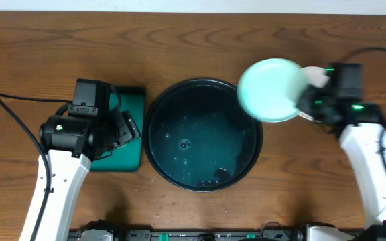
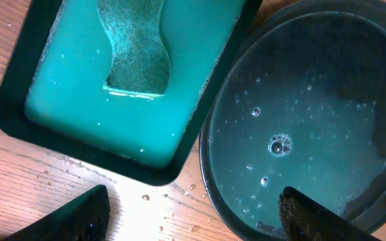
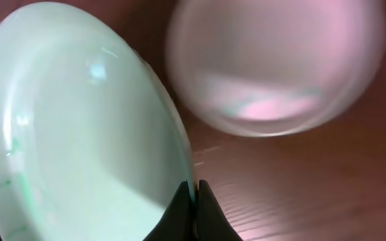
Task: Clean dirty plates on tray and stack at the side
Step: 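Carry the green plate right and lower it onto the white plate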
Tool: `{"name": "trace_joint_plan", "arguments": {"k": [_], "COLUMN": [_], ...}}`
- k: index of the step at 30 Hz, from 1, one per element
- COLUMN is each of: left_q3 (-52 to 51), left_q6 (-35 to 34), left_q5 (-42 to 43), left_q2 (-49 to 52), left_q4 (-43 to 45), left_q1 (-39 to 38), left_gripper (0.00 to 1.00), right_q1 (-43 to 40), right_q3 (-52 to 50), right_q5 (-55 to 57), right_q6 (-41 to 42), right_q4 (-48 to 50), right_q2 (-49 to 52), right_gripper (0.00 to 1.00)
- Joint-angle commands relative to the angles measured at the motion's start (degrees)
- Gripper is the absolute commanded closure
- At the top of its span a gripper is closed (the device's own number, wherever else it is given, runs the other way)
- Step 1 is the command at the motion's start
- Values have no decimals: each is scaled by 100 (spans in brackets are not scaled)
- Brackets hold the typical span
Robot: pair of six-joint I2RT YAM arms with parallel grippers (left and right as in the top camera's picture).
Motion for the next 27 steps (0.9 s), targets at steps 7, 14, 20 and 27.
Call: {"name": "trace_joint_plan", "arguments": {"k": [7, 14, 20, 27], "left_q3": [-17, -17, -17, -17], "left_q6": [37, 37, 37, 37], "left_q5": [-11, -11, -11, -11], "left_q2": [37, 37, 37, 39], "left_q4": [-2, 2, 2, 4], "left_q1": [-24, -22, -22, -22], "left_gripper": [19, 19, 19, 19], "right_q1": [-2184, -2636, -2625, -2625], "right_q3": [0, 0, 0, 0], "right_q5": [-267, -579, -1043, -1556], "right_q6": [138, 85, 74, 76], "right_q4": [-63, 118, 651, 1023], "right_q2": [520, 1681, 2020, 2022], "right_gripper": [99, 99, 99, 75]}}
